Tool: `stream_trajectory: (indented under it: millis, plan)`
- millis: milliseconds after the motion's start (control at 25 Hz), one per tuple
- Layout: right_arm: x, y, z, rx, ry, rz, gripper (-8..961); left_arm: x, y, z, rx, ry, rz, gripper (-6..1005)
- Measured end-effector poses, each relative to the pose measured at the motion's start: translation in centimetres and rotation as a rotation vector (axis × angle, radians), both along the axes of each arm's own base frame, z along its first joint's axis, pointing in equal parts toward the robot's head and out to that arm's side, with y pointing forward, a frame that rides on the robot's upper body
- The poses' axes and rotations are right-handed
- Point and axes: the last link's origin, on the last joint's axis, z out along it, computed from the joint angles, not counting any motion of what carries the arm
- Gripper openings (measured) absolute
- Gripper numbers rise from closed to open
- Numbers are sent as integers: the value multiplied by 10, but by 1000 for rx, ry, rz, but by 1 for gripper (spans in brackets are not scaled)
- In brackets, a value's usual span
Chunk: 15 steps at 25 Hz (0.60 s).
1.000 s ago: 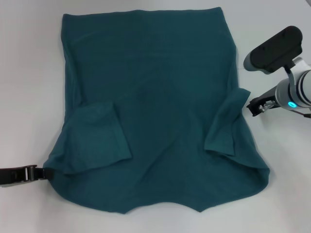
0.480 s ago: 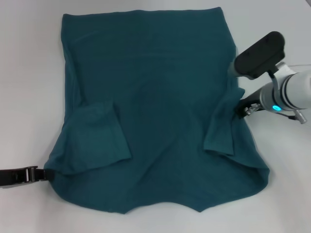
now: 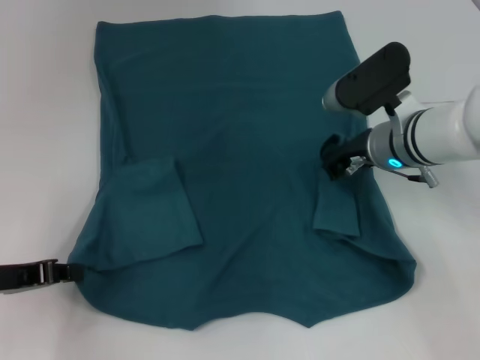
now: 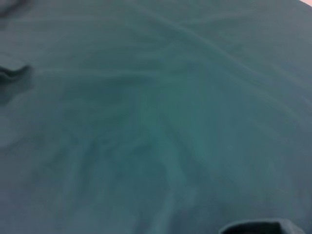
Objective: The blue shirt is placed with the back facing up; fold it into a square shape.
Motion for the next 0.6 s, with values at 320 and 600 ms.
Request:
stream_trajectory:
  millis: [320,600]
  plan:
    - [-14,3,-10,-14,66,-5,-1,0,0,0,1,0,-1,2]
    - [-22,11,-2,31,101,-2,-1,0,0,0,2,2,-7,2]
